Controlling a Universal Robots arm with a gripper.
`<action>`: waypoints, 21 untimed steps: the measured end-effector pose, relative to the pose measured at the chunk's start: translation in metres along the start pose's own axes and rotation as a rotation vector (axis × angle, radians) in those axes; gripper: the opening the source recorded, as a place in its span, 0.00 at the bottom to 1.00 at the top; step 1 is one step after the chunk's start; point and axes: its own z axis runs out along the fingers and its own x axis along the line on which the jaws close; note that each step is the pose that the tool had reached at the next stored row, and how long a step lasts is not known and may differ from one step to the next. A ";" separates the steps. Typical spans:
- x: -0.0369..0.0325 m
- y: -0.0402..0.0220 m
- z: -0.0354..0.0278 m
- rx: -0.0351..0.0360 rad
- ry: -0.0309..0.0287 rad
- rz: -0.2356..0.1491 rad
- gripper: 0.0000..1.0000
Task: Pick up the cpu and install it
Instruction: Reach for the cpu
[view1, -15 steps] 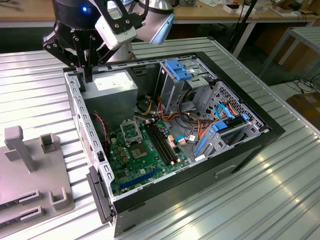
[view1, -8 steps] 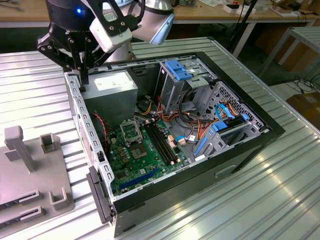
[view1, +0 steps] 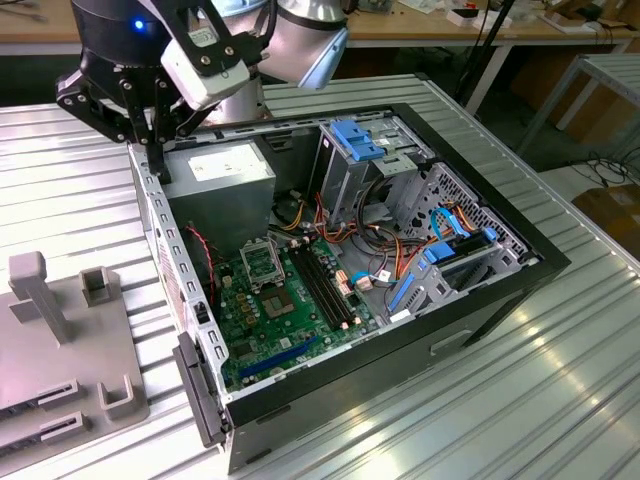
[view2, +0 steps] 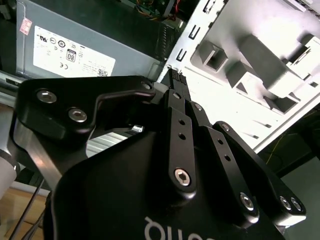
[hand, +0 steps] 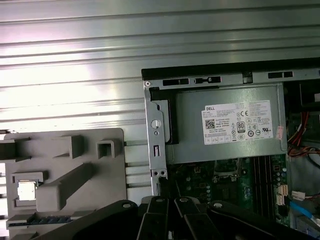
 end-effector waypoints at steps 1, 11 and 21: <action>0.0028 -0.0004 0.0002 0.0000 0.0007 0.000 0.11; 0.0184 -0.0024 0.0012 0.0006 0.0085 0.000 0.11; 0.0239 -0.0030 0.0020 0.0014 0.0161 0.001 0.11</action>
